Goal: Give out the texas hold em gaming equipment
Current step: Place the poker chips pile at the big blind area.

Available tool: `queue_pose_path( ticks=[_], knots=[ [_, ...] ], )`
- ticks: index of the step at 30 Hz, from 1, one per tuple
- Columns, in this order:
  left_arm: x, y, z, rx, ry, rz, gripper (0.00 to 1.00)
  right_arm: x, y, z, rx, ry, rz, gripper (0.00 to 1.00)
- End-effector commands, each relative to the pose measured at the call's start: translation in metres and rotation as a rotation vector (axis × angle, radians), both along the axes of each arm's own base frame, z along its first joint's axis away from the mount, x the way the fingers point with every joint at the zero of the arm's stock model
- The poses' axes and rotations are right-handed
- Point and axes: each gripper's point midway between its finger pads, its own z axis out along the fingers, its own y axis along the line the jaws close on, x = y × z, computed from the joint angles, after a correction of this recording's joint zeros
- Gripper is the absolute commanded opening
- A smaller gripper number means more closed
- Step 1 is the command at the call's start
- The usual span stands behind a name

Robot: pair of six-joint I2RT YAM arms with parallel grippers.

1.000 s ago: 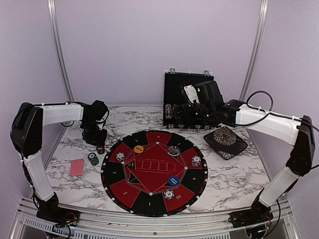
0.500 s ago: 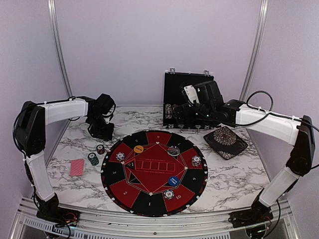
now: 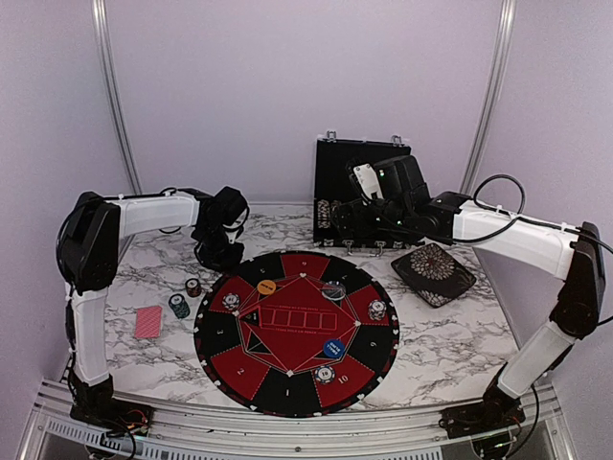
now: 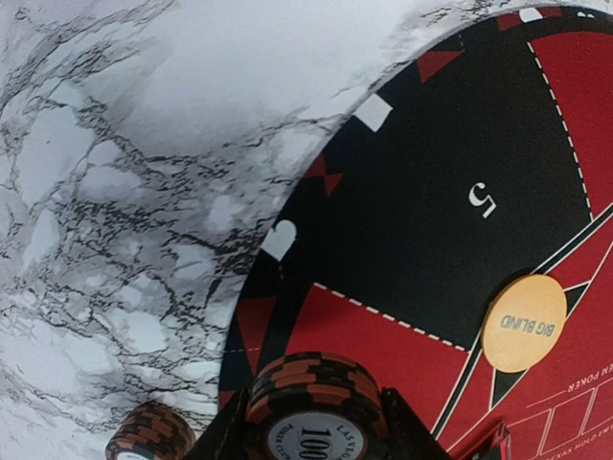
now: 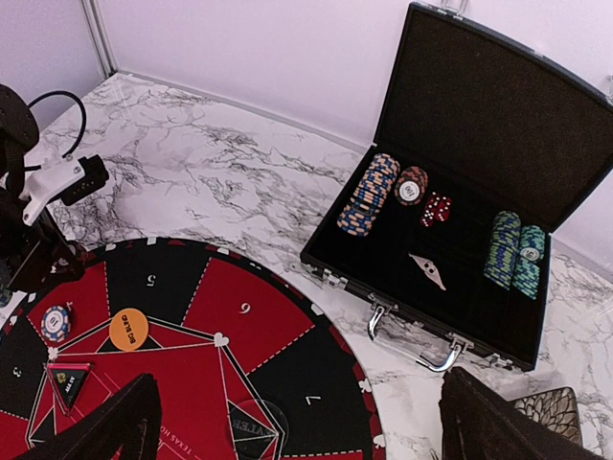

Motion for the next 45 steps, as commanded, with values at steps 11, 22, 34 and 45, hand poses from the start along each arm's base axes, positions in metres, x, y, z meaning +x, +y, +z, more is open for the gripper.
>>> queue_pose_path(
  ticks=[11, 22, 34, 45],
  knots=[
    [0.001, -0.014, -0.026, 0.022, 0.056, -0.022, 0.39, 0.006, 0.002, 0.015, 0.019, -0.02, -0.002, 0.98],
    [-0.002, -0.01, -0.034, 0.041, 0.069, -0.016, 0.44, 0.006, 0.002, 0.013, 0.019, -0.014, 0.001, 0.99],
    [-0.003, -0.009, -0.035, 0.047, 0.071, -0.018, 0.57, 0.005, 0.003, 0.012, 0.019, -0.011, 0.002, 0.99],
    [0.008, -0.024, 0.011, -0.019, -0.02, -0.038, 0.71, 0.005, 0.003, 0.013, 0.022, -0.01, 0.004, 0.99]
  ],
)
